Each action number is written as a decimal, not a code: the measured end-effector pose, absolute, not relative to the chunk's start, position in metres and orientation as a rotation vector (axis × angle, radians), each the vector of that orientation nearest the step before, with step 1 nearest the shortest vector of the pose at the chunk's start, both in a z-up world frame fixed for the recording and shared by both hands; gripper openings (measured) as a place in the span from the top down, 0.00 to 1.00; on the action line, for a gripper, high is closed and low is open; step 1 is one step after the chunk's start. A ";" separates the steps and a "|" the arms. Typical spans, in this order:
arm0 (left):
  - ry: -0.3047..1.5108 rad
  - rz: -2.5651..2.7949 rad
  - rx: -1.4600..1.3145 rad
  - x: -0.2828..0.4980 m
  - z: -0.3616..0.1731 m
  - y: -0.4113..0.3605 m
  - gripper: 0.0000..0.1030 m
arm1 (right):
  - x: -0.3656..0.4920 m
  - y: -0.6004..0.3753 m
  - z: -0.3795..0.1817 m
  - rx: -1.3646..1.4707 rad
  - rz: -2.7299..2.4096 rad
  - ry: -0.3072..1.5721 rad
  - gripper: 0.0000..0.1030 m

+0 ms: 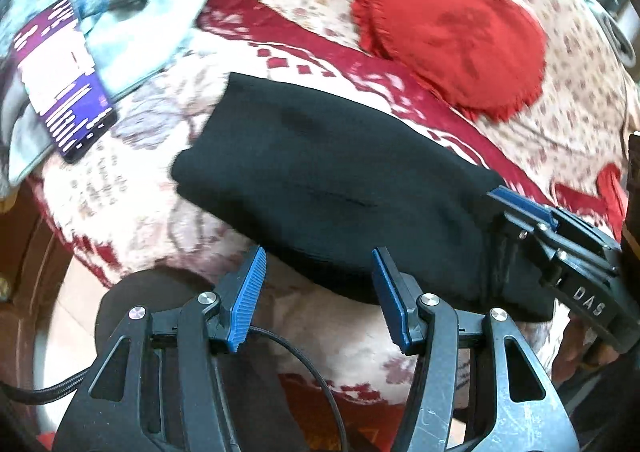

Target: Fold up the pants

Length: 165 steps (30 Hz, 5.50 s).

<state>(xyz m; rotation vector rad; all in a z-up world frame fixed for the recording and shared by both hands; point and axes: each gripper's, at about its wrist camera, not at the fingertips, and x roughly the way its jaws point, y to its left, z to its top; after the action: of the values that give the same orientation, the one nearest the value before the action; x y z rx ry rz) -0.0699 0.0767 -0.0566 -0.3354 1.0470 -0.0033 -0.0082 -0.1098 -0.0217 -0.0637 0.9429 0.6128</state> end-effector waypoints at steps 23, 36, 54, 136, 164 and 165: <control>1.067 0.013 -0.605 -0.070 -0.079 0.131 0.47 | 0.069 0.024 -0.038 -0.215 0.896 0.968 0.59; 1.099 0.028 -0.653 -0.070 -0.086 0.144 0.47 | 0.097 0.043 -0.052 -0.267 0.930 1.005 0.56; 1.038 0.019 -0.670 -0.033 -0.082 0.127 0.71 | 0.109 0.046 -0.080 -0.099 0.979 1.040 0.77; 0.972 -0.220 0.051 0.010 -0.045 -0.094 0.64 | -0.031 -0.305 0.007 0.240 0.164 0.795 0.79; 0.912 -0.203 0.093 -0.018 -0.053 -0.098 0.56 | -0.082 -0.275 -0.054 0.171 0.384 0.973 0.76; 0.915 -0.201 0.096 -0.019 -0.052 -0.098 0.56 | -0.082 -0.278 -0.051 0.188 0.389 0.971 0.76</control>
<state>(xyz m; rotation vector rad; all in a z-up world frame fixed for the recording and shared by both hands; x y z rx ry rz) -0.0191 -0.0975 -0.0525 0.0961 0.9145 -0.2013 -0.0818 -0.2780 -0.0511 0.1884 0.9714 0.3888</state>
